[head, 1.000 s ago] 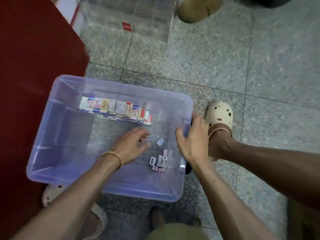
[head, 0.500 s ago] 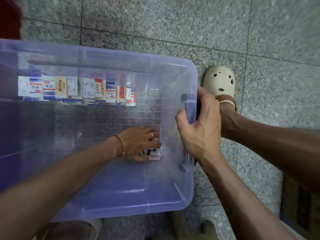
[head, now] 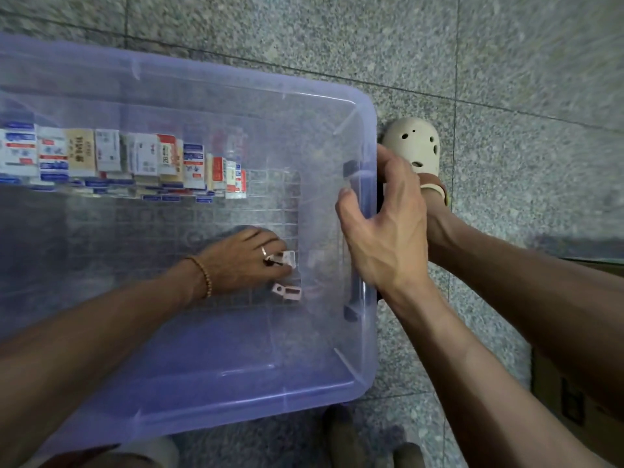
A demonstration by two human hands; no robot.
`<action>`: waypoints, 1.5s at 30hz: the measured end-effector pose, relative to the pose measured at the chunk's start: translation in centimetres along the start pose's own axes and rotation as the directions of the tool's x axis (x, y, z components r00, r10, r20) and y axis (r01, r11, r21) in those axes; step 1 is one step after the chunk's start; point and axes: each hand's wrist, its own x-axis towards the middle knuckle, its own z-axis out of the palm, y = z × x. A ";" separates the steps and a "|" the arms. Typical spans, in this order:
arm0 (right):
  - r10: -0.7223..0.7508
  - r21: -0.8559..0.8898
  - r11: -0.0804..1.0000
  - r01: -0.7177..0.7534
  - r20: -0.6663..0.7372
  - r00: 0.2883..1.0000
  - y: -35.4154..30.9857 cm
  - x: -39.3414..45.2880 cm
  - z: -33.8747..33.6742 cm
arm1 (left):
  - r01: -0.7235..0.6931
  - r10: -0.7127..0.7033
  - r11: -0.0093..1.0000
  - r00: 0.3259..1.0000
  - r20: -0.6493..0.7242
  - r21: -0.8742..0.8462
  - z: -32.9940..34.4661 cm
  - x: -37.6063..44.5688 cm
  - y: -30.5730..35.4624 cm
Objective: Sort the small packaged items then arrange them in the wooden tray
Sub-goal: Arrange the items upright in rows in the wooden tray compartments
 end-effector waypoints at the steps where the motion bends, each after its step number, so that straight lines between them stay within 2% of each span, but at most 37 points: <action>1: 0.001 -0.002 1.000 -0.001 0.001 1.000 0.0 0.0 0.0 | 0.017 -0.017 1.000 1.000 0.024 -0.001 0.0 0.0 0.0; 5: -0.002 -0.011 1.000 0.002 -0.001 1.000 0.0 -0.1 0.1 | -0.098 0.103 0.994 0.990 0.097 -0.055 0.4 0.0 0.1; 10: -0.009 -0.001 1.000 0.009 0.018 1.000 -0.2 0.0 -0.1 | -0.199 0.199 0.980 0.979 -0.045 0.007 1.8 0.8 0.9; 13: 0.013 0.004 1.000 -0.013 0.010 1.000 -0.2 0.1 -0.1 | -0.189 0.190 0.982 0.978 -0.084 0.021 2.2 1.5 1.5; 20: 0.008 0.000 1.000 -0.008 -0.003 1.000 -0.2 0.1 -0.1 | -0.066 0.071 0.995 0.995 -0.074 0.074 1.6 0.6 -0.3; 25: 0.023 -0.006 1.000 -0.023 0.001 1.000 -0.2 -0.1 -0.1 | -0.114 0.126 0.990 0.978 -0.164 0.080 1.9 0.5 0.2; 27: 0.026 -0.004 1.000 -0.026 0.004 1.000 -0.2 -0.1 0.0 | -0.132 0.144 0.987 0.980 -0.139 0.095 2.0 0.6 0.1; 30: 0.028 -0.010 1.000 -0.028 0.000 1.000 -0.2 -0.1 0.0 | -0.071 0.082 0.991 0.991 -0.101 0.112 1.9 1.1 0.0; 36: 0.022 -0.016 1.000 -0.022 0.005 1.000 -0.2 0.0 -0.1 | 0.054 -0.052 0.998 0.988 -0.147 0.011 -0.4 1.8 -0.2; 38: 0.020 -0.023 1.000 -0.020 0.019 1.000 -0.2 0.0 -0.2 | 0.159 -0.169 0.985 0.973 -0.158 -0.071 -1.9 1.3 0.4; 40: 0.012 -0.045 0.999 -0.011 0.041 0.999 -0.3 0.0 -0.4 | 0.323 -0.372 0.916 0.906 -0.201 -0.240 -3.6 0.7 1.4; 41: 0.005 -0.070 0.998 -0.002 0.050 0.999 -0.4 0.0 -0.5 | 0.391 -0.486 0.846 0.844 -0.225 -0.363 -4.7 0.4 1.8; 43: -0.022 -0.133 0.991 0.029 0.051 0.998 -0.6 0.0 -0.8 | 0.463 -0.700 0.607 0.696 -0.160 -0.646 -7.1 -0.2 2.5; 45: -0.041 -0.156 0.987 0.046 0.032 0.999 -1.0 -0.1 -1.3 | 0.479 -0.837 0.321 0.546 -0.009 -0.817 -9.6 -1.2 2.9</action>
